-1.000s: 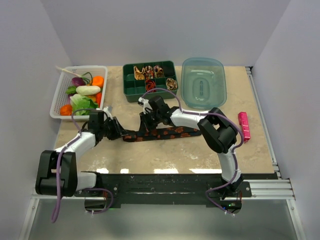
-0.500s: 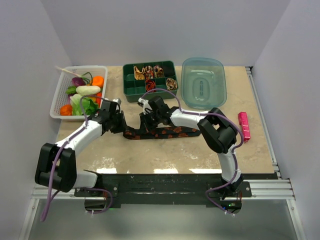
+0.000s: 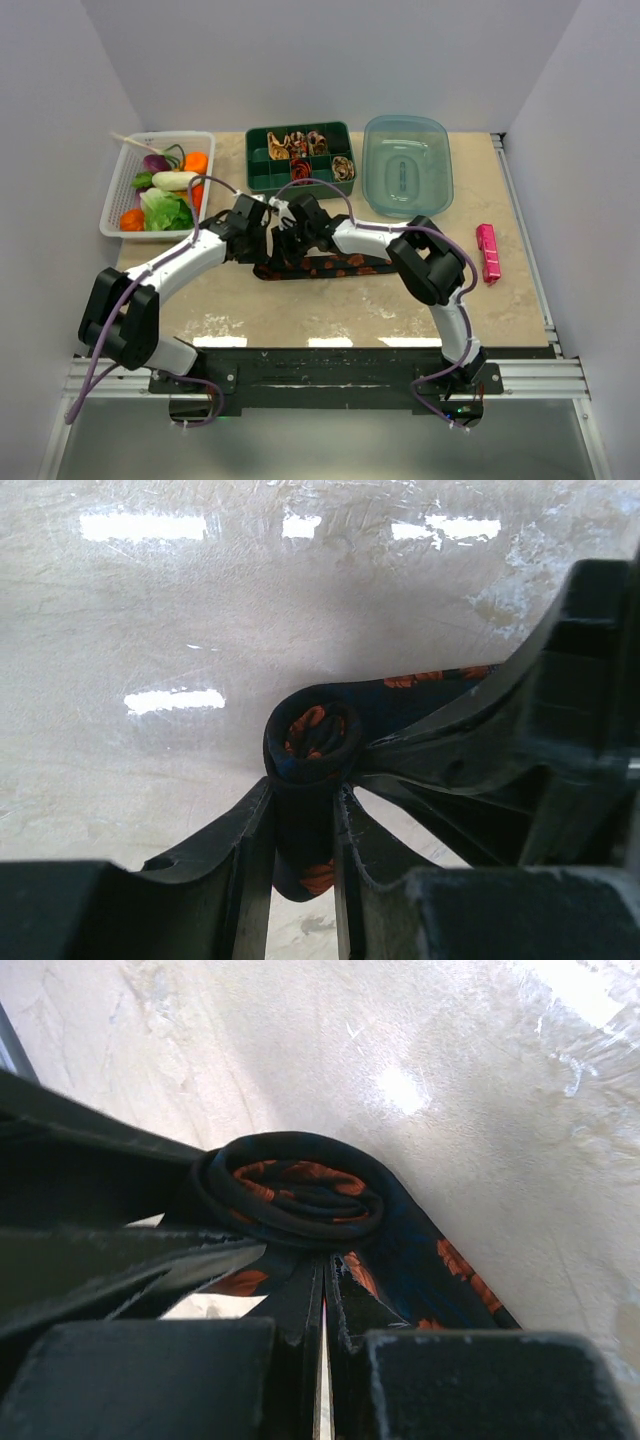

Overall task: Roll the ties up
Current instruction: Roll the tie at the center of the board.

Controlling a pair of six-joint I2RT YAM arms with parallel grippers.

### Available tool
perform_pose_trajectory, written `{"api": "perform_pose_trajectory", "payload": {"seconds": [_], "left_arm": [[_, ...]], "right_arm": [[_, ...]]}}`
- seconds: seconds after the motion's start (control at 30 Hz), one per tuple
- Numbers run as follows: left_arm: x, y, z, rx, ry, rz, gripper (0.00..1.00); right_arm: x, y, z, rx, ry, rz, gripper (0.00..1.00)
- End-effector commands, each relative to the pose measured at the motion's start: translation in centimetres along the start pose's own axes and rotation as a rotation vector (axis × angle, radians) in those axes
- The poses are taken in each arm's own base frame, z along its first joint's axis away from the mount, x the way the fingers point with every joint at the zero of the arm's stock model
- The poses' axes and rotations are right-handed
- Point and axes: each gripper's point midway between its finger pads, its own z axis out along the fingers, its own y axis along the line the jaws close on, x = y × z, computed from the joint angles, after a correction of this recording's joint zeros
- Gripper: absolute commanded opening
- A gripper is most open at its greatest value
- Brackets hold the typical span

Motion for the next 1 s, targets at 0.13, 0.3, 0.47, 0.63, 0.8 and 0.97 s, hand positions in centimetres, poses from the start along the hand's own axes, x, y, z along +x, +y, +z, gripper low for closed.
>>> {"api": "perform_pose_trajectory", "payload": {"seconds": [0.13, 0.3, 0.47, 0.63, 0.8, 0.97], "left_arm": [[-2.2, -2.6, -0.5, -0.043, -0.062, 0.063, 0.00], [-1.6, -2.9, -0.2, -0.108, -0.045, 0.108, 0.00], [-1.5, -2.3, -0.2, -0.146, -0.047, 0.111, 0.00], [-2.0, -1.0, -0.6, -0.213, -0.068, 0.120, 0.00], [-1.9, -0.2, -0.9, -0.260, -0.057, 0.142, 0.00], [-2.1, 0.7, -1.5, -0.311, -0.064, 0.139, 0.00]], "right_arm": [[-1.4, 2.0, 1.1, -0.074, -0.047, 0.009, 0.00], [-1.3, 2.2, 0.9, -0.091, -0.051, 0.018, 0.00], [-1.6, 2.4, 0.2, -0.088, -0.060, 0.015, 0.00], [-2.1, 2.3, -0.8, -0.081, -0.078, 0.014, 0.00], [-2.3, 1.6, -1.8, -0.060, -0.092, 0.019, 0.00], [-2.5, 0.0, -2.9, -0.021, -0.105, 0.038, 0.00]]}}
